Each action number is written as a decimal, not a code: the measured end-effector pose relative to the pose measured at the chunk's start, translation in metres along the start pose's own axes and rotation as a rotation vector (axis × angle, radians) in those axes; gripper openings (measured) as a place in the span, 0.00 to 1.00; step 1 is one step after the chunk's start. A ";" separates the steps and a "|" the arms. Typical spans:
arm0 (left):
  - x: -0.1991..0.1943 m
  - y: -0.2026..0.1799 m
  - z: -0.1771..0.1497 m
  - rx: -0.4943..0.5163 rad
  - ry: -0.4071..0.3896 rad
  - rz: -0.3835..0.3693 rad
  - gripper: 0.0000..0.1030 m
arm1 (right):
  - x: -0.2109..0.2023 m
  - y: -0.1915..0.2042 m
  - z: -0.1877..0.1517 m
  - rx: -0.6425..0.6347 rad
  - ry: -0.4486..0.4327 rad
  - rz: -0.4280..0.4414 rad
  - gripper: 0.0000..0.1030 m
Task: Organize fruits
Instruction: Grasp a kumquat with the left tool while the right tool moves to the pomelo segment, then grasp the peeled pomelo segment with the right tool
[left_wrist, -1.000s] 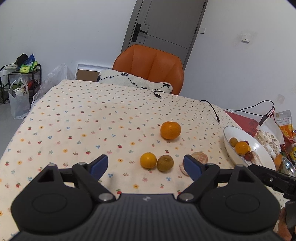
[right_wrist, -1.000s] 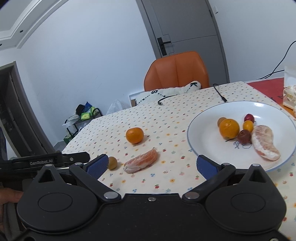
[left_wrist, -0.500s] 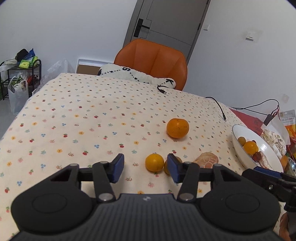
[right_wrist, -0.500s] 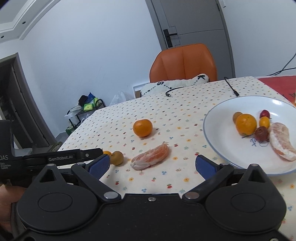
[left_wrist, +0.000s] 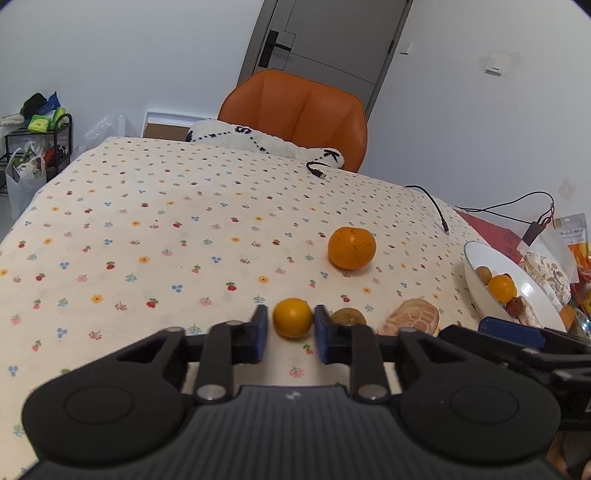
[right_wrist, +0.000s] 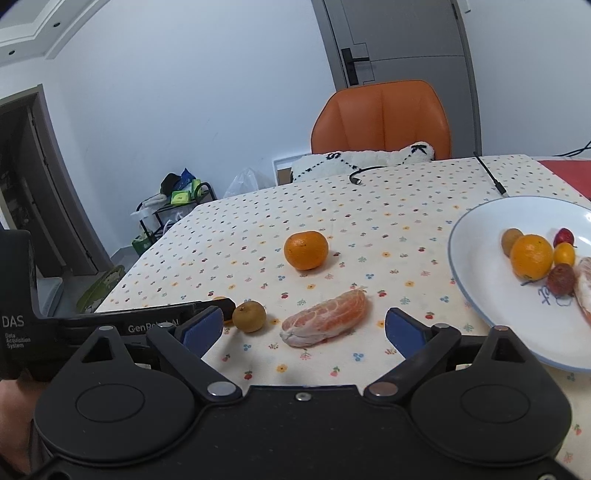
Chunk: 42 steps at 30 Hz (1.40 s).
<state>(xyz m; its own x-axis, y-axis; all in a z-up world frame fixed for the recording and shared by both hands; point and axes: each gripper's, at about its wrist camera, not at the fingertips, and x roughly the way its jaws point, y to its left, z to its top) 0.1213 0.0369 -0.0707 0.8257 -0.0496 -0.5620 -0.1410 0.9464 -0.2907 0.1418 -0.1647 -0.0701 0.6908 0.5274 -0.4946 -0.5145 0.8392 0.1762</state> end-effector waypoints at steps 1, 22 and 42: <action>0.000 0.000 0.000 -0.003 -0.001 0.004 0.21 | 0.002 0.000 0.000 -0.001 0.003 -0.003 0.91; -0.020 0.015 -0.004 -0.042 -0.014 0.029 0.21 | 0.035 0.001 -0.004 -0.056 0.072 -0.026 0.78; -0.032 0.011 -0.002 -0.037 -0.029 0.030 0.21 | 0.043 0.009 0.000 -0.172 0.095 -0.093 0.62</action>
<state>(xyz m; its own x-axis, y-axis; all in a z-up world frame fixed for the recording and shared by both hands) 0.0919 0.0486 -0.0571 0.8363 -0.0115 -0.5481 -0.1856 0.9349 -0.3027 0.1669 -0.1342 -0.0902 0.6929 0.4267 -0.5812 -0.5354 0.8444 -0.0183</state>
